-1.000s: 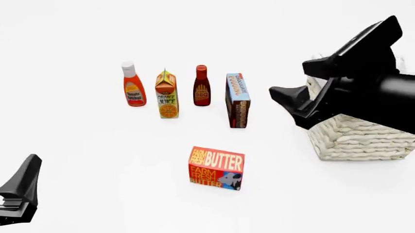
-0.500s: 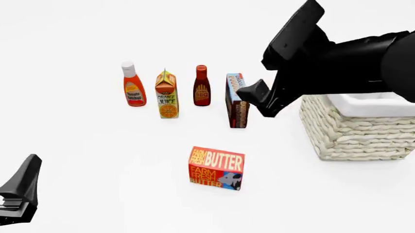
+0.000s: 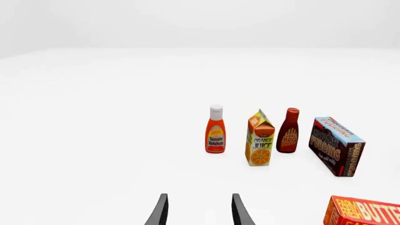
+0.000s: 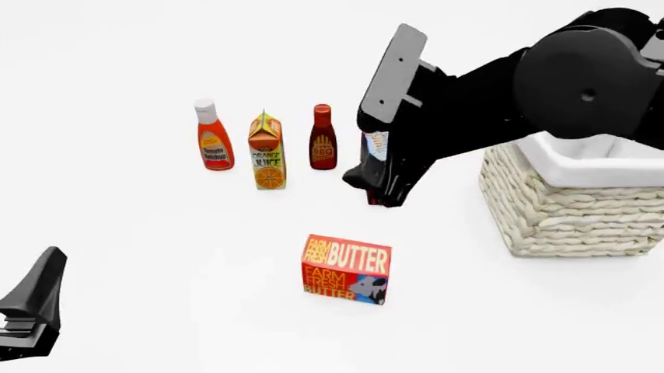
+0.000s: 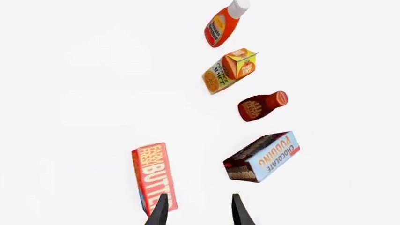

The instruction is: Pick the butter and place it in the basket.

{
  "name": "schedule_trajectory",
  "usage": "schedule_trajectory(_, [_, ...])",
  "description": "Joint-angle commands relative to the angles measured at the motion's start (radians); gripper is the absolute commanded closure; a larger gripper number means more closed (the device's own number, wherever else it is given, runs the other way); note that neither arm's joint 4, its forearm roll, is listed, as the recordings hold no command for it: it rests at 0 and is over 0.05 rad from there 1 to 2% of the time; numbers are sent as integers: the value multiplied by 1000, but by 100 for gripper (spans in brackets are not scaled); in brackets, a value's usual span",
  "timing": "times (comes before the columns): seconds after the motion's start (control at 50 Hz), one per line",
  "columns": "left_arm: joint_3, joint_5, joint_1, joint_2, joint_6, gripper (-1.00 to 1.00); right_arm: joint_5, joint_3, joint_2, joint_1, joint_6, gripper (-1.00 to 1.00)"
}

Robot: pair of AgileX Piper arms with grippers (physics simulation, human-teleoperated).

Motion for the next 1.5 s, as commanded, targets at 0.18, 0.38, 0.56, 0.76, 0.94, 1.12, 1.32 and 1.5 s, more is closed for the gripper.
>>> schedule_trajectory(0.18, [0,0,0,0,0,-100,80,-48,65,74,-94,-100])
schedule_trajectory(0.38, [0,0,0,0,0,-100,101,-55,85,105,-127,-100])
schedule_trajectory(0.56, [0,0,0,0,0,-100,131,-41,78,162,-126,-100])
schedule_trajectory(0.76, [0,0,0,0,0,-100,140,-14,33,259,-32,-100])
schedule_trajectory(0.94, [0,0,0,0,0,-100,62,13,76,263,47,-100])
schedule_trajectory(1.12, [0,0,0,0,0,-100,36,10,109,245,43,-100])
schedule_trajectory(1.32, [0,0,0,0,0,-100,18,5,137,219,33,-100])
schedule_trajectory(1.5, [0,0,0,0,0,-100,-3,-22,196,176,24,-100])
